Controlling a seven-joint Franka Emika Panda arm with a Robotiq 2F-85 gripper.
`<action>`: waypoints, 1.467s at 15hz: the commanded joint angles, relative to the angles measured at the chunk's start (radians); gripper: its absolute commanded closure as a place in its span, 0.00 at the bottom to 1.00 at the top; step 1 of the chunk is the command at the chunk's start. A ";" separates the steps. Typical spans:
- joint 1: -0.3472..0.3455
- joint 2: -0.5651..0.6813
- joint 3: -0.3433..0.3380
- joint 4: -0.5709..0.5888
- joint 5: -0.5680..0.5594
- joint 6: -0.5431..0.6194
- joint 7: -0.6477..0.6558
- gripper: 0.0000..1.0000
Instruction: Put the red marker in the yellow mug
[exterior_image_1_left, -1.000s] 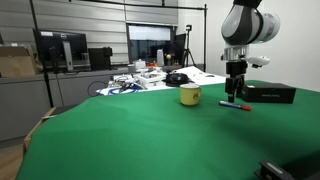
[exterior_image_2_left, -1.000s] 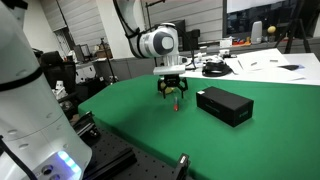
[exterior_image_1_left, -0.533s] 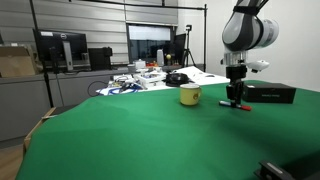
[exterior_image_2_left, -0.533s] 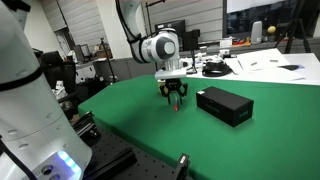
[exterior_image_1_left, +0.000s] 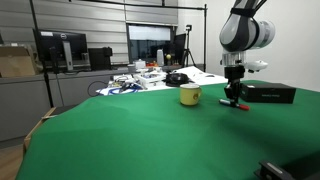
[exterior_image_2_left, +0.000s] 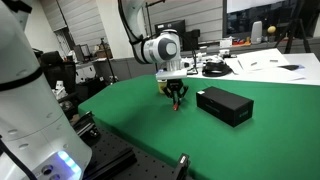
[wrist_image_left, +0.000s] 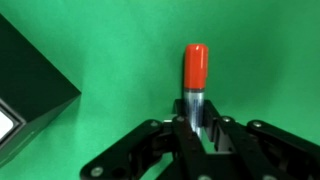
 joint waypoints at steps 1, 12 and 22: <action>-0.041 -0.036 0.055 0.063 0.059 -0.133 0.014 0.95; -0.046 -0.037 0.036 0.386 0.241 -0.789 0.089 0.95; -0.087 0.277 0.029 0.919 0.451 -1.460 0.241 0.95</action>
